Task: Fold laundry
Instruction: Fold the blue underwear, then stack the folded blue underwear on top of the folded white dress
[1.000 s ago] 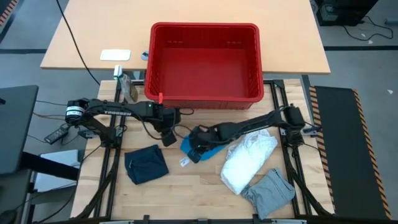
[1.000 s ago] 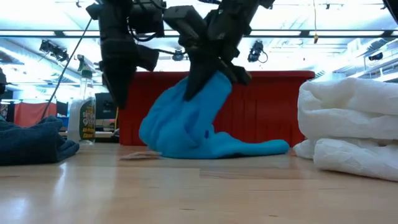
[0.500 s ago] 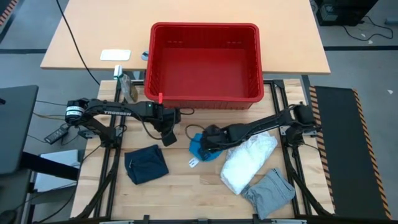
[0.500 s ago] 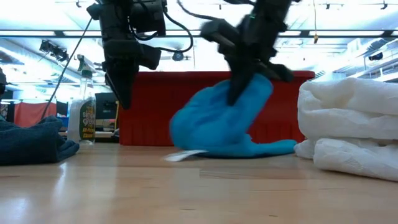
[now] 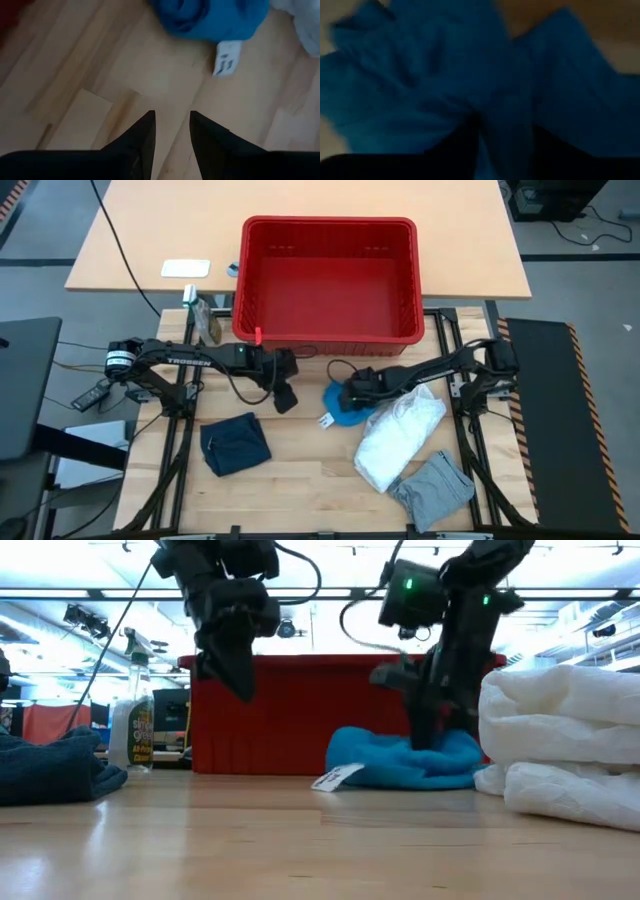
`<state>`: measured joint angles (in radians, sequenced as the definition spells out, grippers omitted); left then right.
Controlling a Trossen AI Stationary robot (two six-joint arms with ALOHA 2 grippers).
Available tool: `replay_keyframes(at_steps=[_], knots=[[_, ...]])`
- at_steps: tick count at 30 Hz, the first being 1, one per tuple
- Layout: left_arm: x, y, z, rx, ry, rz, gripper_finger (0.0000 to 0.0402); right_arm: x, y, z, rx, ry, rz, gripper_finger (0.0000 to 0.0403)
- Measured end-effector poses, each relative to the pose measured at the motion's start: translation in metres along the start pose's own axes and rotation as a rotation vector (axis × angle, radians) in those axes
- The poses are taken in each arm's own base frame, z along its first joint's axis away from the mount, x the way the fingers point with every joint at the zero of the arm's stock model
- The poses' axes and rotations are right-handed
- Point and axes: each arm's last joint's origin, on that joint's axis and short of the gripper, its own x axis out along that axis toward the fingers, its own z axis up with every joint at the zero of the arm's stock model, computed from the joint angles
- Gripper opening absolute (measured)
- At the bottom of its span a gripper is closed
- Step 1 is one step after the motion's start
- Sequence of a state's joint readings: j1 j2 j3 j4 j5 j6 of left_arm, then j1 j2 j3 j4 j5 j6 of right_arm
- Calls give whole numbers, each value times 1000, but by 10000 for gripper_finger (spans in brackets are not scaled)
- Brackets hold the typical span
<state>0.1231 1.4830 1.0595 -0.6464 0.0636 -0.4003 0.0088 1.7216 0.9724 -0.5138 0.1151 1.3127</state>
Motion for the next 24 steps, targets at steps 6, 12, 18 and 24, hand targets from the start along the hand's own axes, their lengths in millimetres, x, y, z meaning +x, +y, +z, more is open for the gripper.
replay_keyframes(at_steps=[6, 12, 18, 24], knots=[[0, -2, 2, -37, -16, -21, 138, -42, -7, 5, -42, -112, 2, 203], [1, -11, 9, -63, -105, -76, 179, -64, -25, 8, -84, -166, -90, 249], [22, -24, 17, -87, -135, -188, 232, -57, -16, 9, -276, -159, 18, 295], [66, -24, 20, -160, -104, -180, 280, -23, -26, 9, -331, -76, -21, 354]])
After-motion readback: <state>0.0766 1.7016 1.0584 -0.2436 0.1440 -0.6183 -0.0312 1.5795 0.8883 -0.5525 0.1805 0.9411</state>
